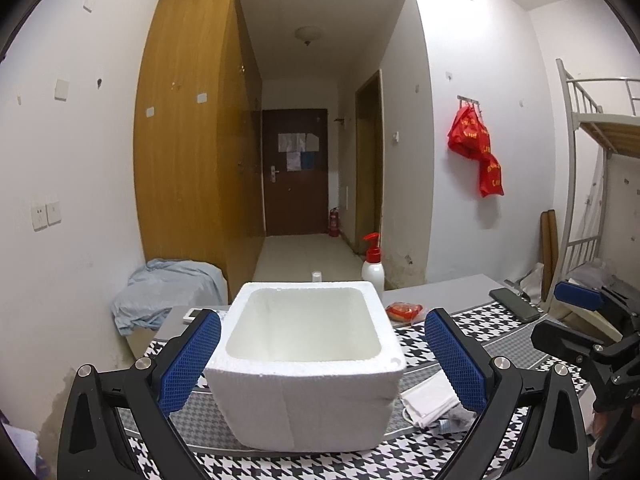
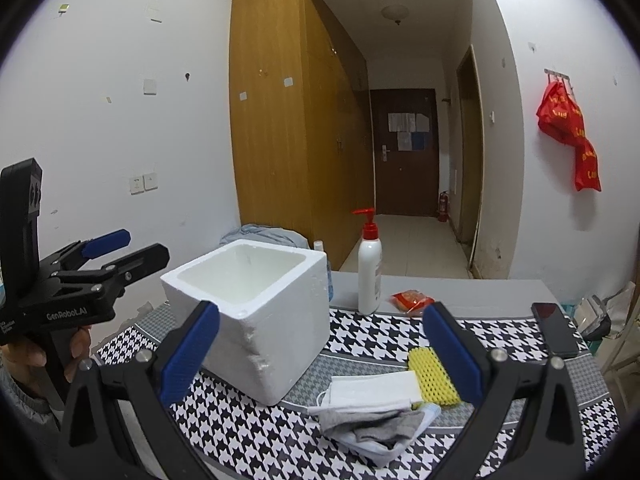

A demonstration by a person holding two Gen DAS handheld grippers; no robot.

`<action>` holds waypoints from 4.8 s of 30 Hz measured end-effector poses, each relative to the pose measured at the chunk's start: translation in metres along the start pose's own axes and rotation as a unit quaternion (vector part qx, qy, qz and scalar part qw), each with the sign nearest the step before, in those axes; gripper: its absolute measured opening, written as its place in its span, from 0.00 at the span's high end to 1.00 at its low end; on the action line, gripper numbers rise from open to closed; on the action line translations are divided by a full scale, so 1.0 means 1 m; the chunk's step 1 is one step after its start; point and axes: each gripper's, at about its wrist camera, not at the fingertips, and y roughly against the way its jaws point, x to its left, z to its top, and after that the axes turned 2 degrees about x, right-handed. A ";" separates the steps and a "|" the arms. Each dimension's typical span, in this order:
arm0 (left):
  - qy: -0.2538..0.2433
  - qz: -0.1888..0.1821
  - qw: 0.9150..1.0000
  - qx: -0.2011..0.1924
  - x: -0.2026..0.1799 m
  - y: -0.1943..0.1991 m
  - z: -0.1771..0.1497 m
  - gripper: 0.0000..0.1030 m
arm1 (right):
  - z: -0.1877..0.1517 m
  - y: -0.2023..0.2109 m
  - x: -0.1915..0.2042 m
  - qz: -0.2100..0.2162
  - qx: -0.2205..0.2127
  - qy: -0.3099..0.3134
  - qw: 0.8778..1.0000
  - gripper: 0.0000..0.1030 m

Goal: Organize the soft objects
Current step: 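Withdraw both tools from the box back toward the clothes pile, then grasp the grey sock with the left tool, then lift the grey sock with the left tool toward the foam box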

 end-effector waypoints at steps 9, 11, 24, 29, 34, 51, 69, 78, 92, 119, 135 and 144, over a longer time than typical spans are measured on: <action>-0.002 -0.013 1.000 -0.014 -0.010 0.021 -0.010 0.01 | -0.010 0.029 0.006 -0.014 -0.020 0.000 1.000 0.00; -0.003 -0.020 1.000 -0.015 -0.013 0.023 -0.012 0.01 | -0.013 0.034 0.006 -0.017 -0.023 0.000 1.000 0.00; -0.002 -0.051 0.998 -0.027 -0.031 0.036 -0.031 0.01 | -0.034 0.058 0.001 -0.046 -0.035 -0.018 0.998 0.00; -0.006 -0.066 0.997 -0.024 -0.040 0.035 -0.039 0.01 | -0.042 0.061 -0.005 -0.054 -0.033 -0.024 0.998 0.00; -0.011 -0.075 0.997 -0.021 -0.049 0.033 -0.044 0.01 | -0.051 0.063 -0.011 -0.065 -0.023 -0.032 0.997 0.00; -0.024 -0.112 0.993 0.021 -0.075 0.003 -0.061 0.01 | -0.075 0.062 -0.044 -0.104 0.008 -0.070 0.992 0.00; -0.072 -0.153 0.984 0.063 -0.114 -0.041 -0.082 0.01 | -0.098 0.051 -0.088 -0.139 0.043 -0.113 0.983 0.00; -0.086 -0.173 0.978 0.081 -0.123 -0.064 -0.090 0.04 | -0.106 0.032 -0.097 -0.128 0.062 -0.120 0.982 0.00; -0.105 -0.183 0.967 0.144 -0.134 -0.108 -0.098 0.30 | -0.112 0.000 -0.109 -0.114 0.096 -0.123 0.981 0.00; -0.092 -0.218 0.950 0.205 -0.124 -0.115 -0.107 0.84 | -0.116 -0.027 -0.109 -0.095 0.126 -0.122 0.980 0.00; -0.079 -0.225 0.962 0.133 -0.104 -0.076 -0.056 0.84 | -0.110 -0.018 -0.104 -0.098 0.113 -0.117 0.982 0.00; -0.071 -0.206 0.971 0.103 -0.082 -0.048 -0.043 0.84 | -0.106 -0.020 -0.091 -0.083 0.116 -0.106 0.984 0.00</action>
